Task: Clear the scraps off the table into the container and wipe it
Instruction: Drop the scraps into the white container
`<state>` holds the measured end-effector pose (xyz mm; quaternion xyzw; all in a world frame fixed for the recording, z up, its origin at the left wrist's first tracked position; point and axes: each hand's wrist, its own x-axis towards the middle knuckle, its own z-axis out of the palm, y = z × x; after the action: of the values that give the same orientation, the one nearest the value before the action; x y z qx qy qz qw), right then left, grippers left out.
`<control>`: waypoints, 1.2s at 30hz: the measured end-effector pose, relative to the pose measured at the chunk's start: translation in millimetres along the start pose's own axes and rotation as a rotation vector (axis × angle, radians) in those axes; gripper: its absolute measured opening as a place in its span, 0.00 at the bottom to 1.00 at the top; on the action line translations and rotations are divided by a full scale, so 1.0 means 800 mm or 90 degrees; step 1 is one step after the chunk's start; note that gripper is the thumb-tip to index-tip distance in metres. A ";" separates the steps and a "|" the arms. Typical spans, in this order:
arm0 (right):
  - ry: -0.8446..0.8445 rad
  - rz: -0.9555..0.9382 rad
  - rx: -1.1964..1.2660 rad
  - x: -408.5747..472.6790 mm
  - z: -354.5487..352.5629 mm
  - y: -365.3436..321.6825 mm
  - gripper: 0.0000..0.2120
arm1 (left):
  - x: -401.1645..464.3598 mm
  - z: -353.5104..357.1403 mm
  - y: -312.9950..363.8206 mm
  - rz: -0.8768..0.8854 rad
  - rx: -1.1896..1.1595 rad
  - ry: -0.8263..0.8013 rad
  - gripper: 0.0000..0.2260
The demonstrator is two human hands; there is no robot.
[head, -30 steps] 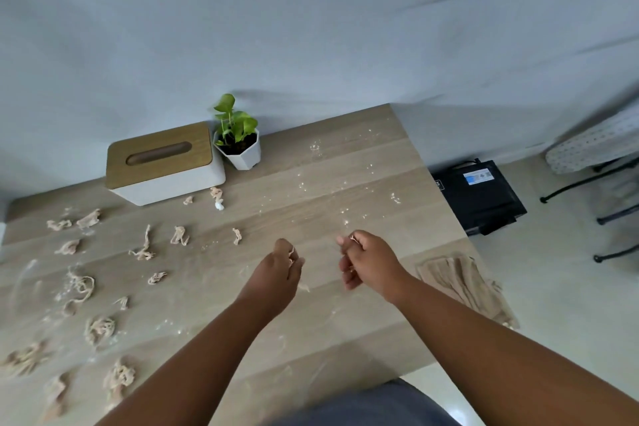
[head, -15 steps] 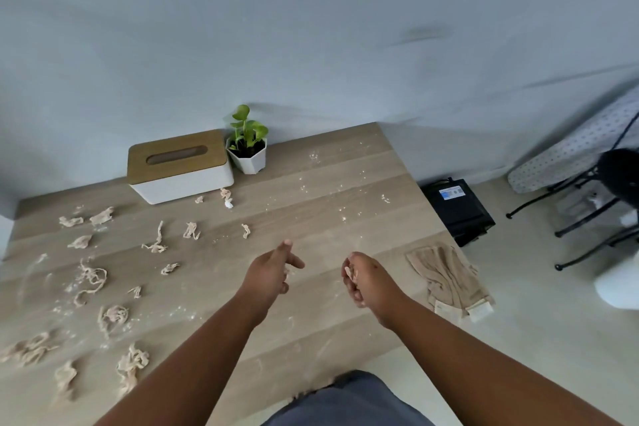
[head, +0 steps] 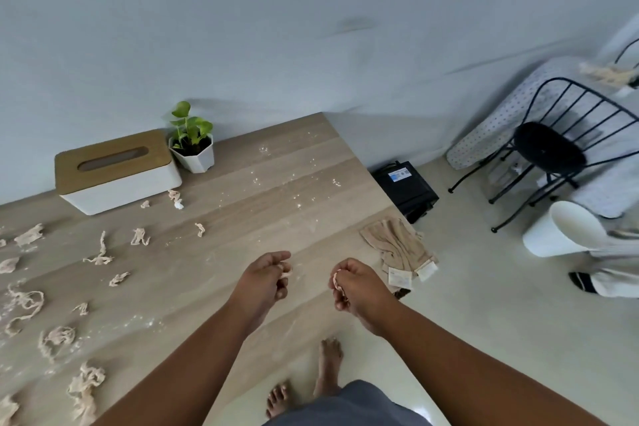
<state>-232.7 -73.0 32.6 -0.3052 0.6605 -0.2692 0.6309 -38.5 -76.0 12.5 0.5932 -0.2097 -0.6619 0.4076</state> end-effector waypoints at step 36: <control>0.072 0.038 0.372 -0.020 -0.411 0.076 0.07 | -0.048 0.415 -0.099 -0.027 0.157 0.008 0.13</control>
<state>-564.2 -30.1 17.9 -0.0758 0.5981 -0.4457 0.6617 -380.4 -68.5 45.1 0.6472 -0.2741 -0.6359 0.3186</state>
